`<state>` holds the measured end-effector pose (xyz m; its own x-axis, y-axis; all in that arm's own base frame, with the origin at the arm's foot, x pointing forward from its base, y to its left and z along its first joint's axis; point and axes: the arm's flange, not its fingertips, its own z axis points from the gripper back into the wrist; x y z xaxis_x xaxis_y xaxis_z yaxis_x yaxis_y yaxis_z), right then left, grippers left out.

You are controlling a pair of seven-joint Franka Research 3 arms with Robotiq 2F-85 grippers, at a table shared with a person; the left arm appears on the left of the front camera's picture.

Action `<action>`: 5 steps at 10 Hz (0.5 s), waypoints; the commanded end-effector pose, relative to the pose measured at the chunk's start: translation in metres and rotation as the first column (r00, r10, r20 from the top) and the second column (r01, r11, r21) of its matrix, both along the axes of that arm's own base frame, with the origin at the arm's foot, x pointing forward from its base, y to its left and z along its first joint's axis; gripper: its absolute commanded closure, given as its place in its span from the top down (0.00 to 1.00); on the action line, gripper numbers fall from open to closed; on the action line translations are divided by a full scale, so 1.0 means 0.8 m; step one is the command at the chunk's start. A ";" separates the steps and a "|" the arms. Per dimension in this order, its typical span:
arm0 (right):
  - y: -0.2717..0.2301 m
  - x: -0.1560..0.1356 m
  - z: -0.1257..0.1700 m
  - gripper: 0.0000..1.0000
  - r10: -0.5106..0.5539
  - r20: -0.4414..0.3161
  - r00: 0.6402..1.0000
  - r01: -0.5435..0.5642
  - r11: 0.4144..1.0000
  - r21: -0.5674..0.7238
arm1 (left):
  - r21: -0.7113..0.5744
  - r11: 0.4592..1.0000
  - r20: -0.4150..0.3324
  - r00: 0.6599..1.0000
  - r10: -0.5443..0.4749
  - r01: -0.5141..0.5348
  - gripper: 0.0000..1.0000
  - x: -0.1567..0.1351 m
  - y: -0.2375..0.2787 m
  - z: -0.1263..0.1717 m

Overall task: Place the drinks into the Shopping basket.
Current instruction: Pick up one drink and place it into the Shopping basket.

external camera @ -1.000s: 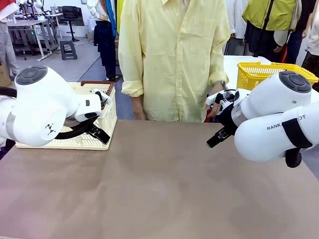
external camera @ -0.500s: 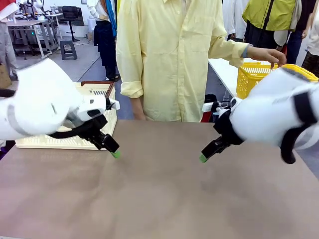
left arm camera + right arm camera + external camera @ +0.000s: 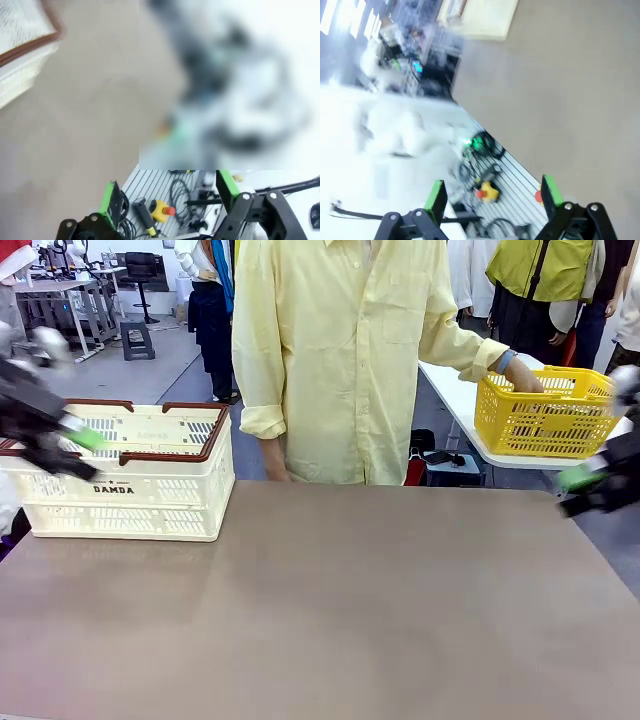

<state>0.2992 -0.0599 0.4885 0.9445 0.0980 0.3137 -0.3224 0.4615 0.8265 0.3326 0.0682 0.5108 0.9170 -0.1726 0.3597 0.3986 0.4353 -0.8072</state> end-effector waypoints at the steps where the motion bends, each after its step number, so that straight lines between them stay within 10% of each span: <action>1: -0.098 -0.035 -0.051 1.00 -0.285 -0.070 0.956 0.293 0.945 0.149 | -0.086 0.953 -0.113 0.954 0.279 -0.290 1.00 0.012 0.142 -0.044; 3: -0.189 -0.075 -0.107 1.00 -0.493 -0.218 0.842 0.535 0.814 0.226 | -0.217 0.821 -0.278 0.840 0.467 -0.528 1.00 -0.016 0.255 -0.112; 5: -0.201 -0.071 -0.133 1.00 -0.531 -0.276 0.801 0.589 0.782 0.205 | -0.304 0.803 -0.248 0.857 0.452 -0.512 1.00 -0.022 0.268 -0.131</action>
<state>0.2205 -0.2526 0.3865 0.8414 -0.5392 0.0348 0.1363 0.2741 0.9520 0.2880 0.2934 0.3967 0.8848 0.4573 0.0894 -0.0368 0.2599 -0.9649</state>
